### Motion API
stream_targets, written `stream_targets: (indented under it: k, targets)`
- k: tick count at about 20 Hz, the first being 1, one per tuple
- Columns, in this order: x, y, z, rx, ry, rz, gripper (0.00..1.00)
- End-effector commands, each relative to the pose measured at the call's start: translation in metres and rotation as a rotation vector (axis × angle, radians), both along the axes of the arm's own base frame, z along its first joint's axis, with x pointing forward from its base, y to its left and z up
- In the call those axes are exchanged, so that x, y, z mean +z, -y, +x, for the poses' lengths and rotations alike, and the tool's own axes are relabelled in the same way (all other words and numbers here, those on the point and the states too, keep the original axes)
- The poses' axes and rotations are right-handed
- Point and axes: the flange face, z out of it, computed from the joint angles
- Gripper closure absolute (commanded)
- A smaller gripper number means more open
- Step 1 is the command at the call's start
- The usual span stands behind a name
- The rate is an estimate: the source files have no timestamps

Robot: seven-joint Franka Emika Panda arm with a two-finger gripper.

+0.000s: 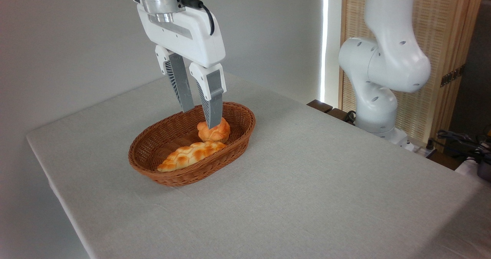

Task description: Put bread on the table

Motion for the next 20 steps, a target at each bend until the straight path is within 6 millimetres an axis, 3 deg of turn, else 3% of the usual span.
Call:
stream_targets:
  k: [1,7,10,18,19,20]
  targets:
    - [-0.016,0.027,-0.024,-0.039,-0.027,-0.007,0.00]
    - [-0.089,0.112,-0.066,-0.162,-0.058,-0.110,0.00]
    - [-0.129,0.140,-0.080,-0.218,-0.044,-0.096,0.00]
    - [-0.188,0.160,-0.108,-0.288,-0.112,-0.042,0.00]
    - [-0.190,0.161,-0.108,-0.290,-0.114,-0.042,0.02]
    - [-0.191,0.163,-0.108,-0.294,-0.114,-0.042,0.16]
